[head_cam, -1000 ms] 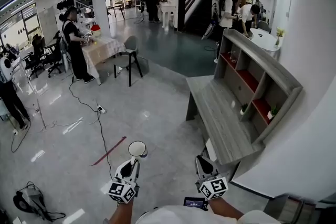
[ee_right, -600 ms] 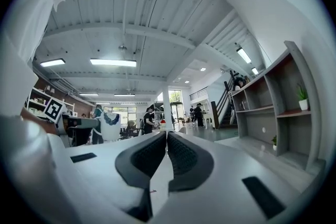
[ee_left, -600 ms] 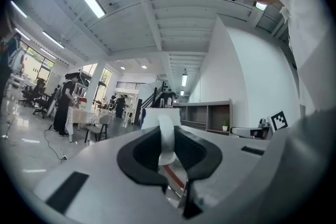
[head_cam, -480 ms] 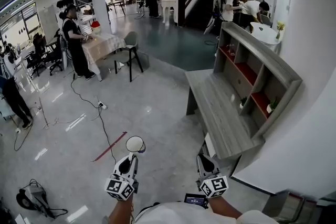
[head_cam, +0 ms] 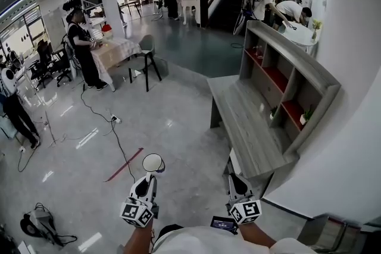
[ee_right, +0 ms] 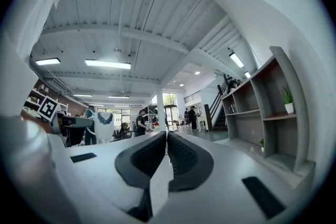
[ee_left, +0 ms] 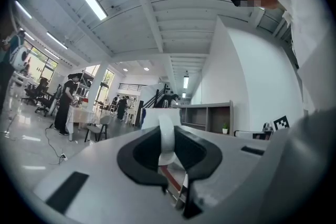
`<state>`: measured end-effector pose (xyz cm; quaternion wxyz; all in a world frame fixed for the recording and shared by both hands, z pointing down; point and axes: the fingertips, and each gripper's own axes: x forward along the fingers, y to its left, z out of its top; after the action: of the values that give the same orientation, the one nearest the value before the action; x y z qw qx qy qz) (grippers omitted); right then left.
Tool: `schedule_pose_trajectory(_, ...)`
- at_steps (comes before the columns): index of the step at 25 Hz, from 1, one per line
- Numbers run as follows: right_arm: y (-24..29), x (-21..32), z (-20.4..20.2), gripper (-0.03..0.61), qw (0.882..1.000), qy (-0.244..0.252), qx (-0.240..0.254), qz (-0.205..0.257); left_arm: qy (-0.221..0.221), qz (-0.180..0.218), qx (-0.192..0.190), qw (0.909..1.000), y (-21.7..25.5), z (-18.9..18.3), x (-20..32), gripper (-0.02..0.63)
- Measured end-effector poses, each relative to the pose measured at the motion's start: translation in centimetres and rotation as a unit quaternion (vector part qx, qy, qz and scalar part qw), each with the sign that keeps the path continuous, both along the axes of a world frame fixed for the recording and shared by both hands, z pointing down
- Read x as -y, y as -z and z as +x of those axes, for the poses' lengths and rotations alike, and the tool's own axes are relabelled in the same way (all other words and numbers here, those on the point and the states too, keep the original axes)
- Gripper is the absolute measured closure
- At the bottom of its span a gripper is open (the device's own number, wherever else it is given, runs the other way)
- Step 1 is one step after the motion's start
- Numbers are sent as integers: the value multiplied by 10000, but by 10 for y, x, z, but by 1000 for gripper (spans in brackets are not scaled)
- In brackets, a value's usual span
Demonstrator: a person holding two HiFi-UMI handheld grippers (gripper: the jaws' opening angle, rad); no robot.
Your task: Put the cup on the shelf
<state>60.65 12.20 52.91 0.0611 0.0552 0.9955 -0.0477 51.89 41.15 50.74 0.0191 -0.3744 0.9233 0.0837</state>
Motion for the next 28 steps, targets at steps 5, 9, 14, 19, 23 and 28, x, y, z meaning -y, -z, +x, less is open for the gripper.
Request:
schedule_pose_trajectory(5, -7, 12, 1, 541, 9999, 7, -52, -97, -5, -34, -38, 10000, -6, 1, 10, 552)
schedule_pose_trajectory(9, -16, 17, 0, 541, 9997, 28, -155, -160, -65, -4, -38, 10000, -7, -1, 18, 552)
schedule_pose_trajectory(14, -19, 22, -13, 541, 9997, 35, -192, -171, -47, 12, -47, 10000, -11, -12, 21, 552)
schedule_pose_trajectory(19, -15, 29, -40, 541, 9998, 84, -142, -116, -27, 14, -90, 10000, -18, -36, 27, 552)
schedule_pose_trajectory(23, -15, 34, -65, 541, 9998, 75, -158, -85, -51, 45, -155, 9999, -21, -63, 32, 552)
schedule_pose_trajectory(28, -14, 45, -106, 541, 9998, 61, -190, -6, -111, 107, -74, 9999, -19, -106, 43, 552)
